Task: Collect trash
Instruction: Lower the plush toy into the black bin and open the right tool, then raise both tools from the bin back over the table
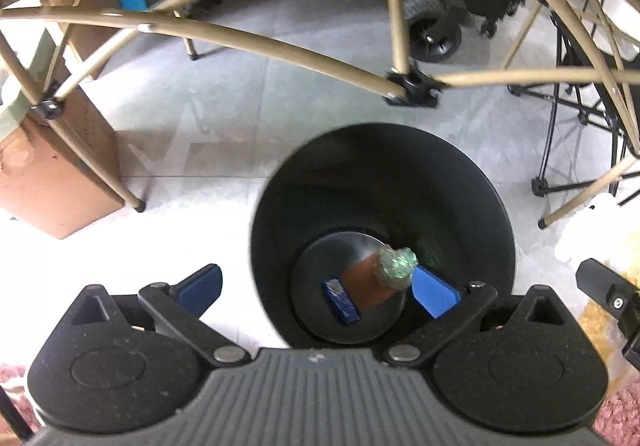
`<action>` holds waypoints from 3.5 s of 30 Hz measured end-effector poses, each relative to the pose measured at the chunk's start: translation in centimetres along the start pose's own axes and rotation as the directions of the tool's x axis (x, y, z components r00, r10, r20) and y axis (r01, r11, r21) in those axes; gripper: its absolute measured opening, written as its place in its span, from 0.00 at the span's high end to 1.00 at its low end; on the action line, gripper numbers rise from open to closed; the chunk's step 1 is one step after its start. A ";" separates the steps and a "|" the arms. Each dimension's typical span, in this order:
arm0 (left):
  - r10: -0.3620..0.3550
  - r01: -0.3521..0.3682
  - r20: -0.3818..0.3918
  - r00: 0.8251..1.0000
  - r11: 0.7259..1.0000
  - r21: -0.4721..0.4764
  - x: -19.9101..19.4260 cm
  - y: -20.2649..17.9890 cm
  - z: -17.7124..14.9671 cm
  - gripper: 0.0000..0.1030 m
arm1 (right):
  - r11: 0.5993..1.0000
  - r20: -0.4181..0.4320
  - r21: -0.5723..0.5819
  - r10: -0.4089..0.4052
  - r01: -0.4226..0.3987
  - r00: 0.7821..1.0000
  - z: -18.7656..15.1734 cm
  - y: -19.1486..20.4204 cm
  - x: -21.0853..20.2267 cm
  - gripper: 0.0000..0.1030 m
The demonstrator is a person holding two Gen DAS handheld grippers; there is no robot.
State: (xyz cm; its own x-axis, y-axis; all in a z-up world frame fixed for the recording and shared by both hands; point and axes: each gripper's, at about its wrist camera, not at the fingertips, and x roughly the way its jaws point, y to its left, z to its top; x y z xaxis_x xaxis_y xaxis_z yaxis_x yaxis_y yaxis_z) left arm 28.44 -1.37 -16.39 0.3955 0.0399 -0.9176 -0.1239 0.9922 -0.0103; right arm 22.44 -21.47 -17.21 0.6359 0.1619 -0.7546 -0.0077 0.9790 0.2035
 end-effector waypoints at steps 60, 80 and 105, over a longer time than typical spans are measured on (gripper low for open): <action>0.113 -0.132 -0.101 0.988 0.970 -0.203 2.2 13.1 -2.0 0.00 | 0.959 -0.315 -0.284 -0.074 -0.020 0.946 -0.6 12.7 13.2 0.00; 0.111 -0.124 -0.080 0.991 0.973 -0.195 1.7 12.7 -2.1 0.00 | 0.959 -0.292 -0.282 -0.054 -0.032 0.955 -0.3 12.7 12.0 0.00; 0.096 -0.033 0.278 0.956 0.974 -0.223 -9.2 10.3 -2.9 0.00 | 0.976 -0.026 -0.197 0.089 -0.093 0.996 2.3 8.4 -0.9 0.00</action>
State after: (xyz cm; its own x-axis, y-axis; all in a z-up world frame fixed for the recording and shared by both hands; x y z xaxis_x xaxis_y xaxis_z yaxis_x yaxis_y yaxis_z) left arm 20.86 8.17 -9.23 0.6192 0.1661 -0.7675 -0.3364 0.9393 -0.0681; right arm 23.56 -13.67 -13.33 0.6122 0.2517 -0.7496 -0.2185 0.9649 0.1456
